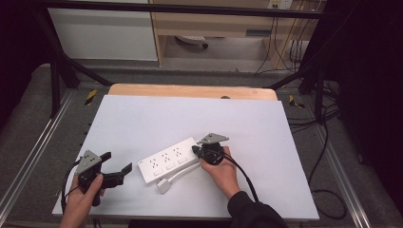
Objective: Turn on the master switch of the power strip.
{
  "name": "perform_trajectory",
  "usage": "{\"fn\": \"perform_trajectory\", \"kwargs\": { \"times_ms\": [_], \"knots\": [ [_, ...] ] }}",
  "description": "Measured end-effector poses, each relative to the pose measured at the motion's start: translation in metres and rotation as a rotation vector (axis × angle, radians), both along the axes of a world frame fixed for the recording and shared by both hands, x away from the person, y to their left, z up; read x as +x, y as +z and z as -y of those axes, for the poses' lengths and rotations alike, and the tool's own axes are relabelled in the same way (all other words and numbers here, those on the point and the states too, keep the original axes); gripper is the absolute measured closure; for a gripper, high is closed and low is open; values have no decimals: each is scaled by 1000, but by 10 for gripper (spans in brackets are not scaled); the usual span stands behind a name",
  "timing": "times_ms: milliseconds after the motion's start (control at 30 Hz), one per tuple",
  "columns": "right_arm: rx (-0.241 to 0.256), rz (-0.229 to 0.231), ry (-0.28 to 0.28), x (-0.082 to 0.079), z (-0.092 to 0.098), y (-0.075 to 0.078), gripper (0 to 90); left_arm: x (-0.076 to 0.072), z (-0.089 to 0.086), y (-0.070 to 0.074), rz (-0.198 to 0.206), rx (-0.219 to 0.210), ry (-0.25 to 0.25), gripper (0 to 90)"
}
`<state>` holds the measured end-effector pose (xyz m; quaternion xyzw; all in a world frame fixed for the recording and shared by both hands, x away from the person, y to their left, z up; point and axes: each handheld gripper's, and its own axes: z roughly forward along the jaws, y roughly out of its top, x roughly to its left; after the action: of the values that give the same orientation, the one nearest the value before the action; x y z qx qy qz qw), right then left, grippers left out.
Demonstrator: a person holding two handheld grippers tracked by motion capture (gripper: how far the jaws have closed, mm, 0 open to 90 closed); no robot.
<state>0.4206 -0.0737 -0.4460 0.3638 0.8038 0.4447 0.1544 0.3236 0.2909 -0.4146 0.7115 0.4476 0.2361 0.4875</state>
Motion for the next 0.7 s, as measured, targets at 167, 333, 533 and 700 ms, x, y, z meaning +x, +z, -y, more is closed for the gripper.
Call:
{"fn": "perform_trajectory", "kwargs": {
  "times_ms": [167,333,533,700],
  "knots": [
    [-19,1,5,0,-1,1,900,0,0,0,-1,0,1,61],
    [-23,1,6,0,-1,1,900,0,0,0,-1,1,4,61],
    [-25,-3,9,1,-1,2,900,0,0,-1,-3,-1,4,61],
    [-23,-7,8,1,-1,2,900,0,0,-1,-5,-2,6,61]
  ]
}}
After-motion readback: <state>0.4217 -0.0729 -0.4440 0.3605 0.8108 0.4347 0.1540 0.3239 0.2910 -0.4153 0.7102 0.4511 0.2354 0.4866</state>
